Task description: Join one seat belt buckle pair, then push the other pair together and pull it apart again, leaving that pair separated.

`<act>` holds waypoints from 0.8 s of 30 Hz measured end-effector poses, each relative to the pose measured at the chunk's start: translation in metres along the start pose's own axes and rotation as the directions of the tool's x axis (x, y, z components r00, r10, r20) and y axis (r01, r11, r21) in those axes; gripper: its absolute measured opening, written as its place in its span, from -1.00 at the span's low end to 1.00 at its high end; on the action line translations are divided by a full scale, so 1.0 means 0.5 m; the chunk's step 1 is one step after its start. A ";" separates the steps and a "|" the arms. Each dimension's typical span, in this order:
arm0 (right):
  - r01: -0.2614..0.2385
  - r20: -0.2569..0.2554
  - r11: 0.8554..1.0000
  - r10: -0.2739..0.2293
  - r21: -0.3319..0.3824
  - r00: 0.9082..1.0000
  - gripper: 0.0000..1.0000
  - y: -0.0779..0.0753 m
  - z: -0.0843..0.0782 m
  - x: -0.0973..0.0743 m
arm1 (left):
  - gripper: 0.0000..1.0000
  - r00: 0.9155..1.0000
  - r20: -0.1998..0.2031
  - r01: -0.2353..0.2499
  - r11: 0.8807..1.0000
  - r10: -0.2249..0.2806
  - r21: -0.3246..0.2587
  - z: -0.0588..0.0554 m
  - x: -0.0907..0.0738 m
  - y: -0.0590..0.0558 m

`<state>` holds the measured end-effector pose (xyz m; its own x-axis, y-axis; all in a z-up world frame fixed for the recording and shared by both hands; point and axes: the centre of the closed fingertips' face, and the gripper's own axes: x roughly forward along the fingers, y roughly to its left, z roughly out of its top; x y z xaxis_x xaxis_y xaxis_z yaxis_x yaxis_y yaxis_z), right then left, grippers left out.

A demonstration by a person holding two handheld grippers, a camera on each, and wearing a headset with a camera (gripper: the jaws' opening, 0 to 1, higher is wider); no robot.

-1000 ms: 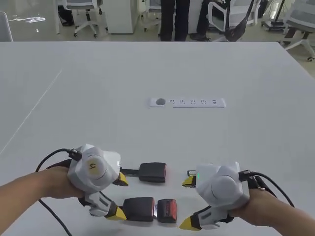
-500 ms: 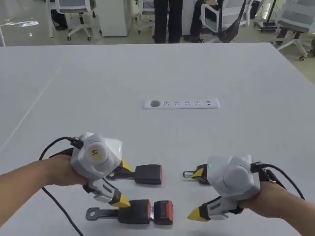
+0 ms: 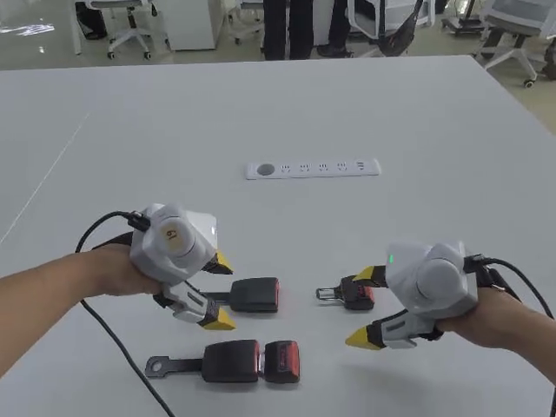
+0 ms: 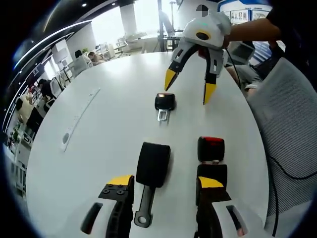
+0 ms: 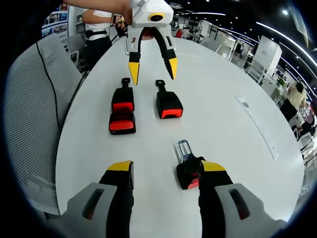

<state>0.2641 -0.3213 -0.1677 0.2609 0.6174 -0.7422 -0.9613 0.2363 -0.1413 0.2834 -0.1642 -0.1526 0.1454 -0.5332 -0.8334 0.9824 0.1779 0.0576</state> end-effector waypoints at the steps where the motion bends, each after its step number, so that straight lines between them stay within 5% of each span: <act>1: -0.001 0.006 1.000 0.001 -0.004 1.000 0.01 -0.003 -0.001 -0.001 | 0.02 1.000 0.001 -0.002 1.000 0.002 0.001 -0.001 0.003 0.004; 12: 0.010 -0.005 1.000 -0.010 -0.019 1.000 -0.09 -0.045 -0.033 0.001 | -0.02 1.000 -0.009 0.011 1.000 -0.010 0.020 0.010 0.041 0.029; 24: 0.000 -0.028 1.000 0.000 -0.031 1.000 -0.15 -0.083 -0.043 0.016 | -0.09 0.997 -0.075 0.033 0.999 -0.031 0.029 -0.001 0.067 0.030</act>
<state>0.3043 -0.3424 -0.1820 0.2587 0.5960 -0.7602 -0.9637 0.2127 -0.1613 0.3030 -0.1791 -0.1801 0.1054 -0.4746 -0.8739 0.9897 0.1358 0.0456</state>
